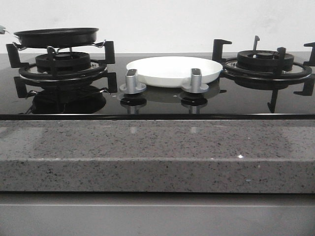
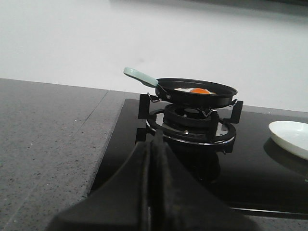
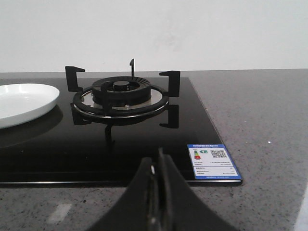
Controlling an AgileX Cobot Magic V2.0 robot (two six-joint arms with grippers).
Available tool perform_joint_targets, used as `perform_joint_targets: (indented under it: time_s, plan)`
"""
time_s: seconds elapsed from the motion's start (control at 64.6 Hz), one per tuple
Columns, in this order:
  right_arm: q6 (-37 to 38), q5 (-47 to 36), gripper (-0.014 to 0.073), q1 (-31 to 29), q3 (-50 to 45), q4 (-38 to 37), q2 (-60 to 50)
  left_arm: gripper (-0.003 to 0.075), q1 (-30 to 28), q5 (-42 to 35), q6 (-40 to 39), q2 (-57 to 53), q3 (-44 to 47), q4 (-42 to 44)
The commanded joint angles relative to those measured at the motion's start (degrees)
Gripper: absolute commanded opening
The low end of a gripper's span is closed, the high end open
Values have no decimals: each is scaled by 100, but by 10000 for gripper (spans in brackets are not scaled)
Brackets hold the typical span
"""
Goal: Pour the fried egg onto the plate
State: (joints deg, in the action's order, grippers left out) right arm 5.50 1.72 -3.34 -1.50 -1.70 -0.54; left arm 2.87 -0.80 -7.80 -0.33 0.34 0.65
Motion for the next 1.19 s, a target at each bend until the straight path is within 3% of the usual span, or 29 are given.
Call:
perform_joint_targets:
  time_s: [0.0, 0.883, 1.053, 1.177]
  plan:
    - [-18, -498, -67, -30, 20, 11, -115, -19, -16, -470, -39, -97, 35, -6]
    - [-18, -552, -67, -30, 43, 57, -115, -19, -16, -574, -39, -97, -4, -29]
    - [-18, -266, -67, -30, 472, 215, -115, -19, -16, -289, -39, -83, -582, -303]
    - [-18, 300, -67, -30, 1125, 170, -66, -19, -16, 440, -39, 60, -1425, -303]
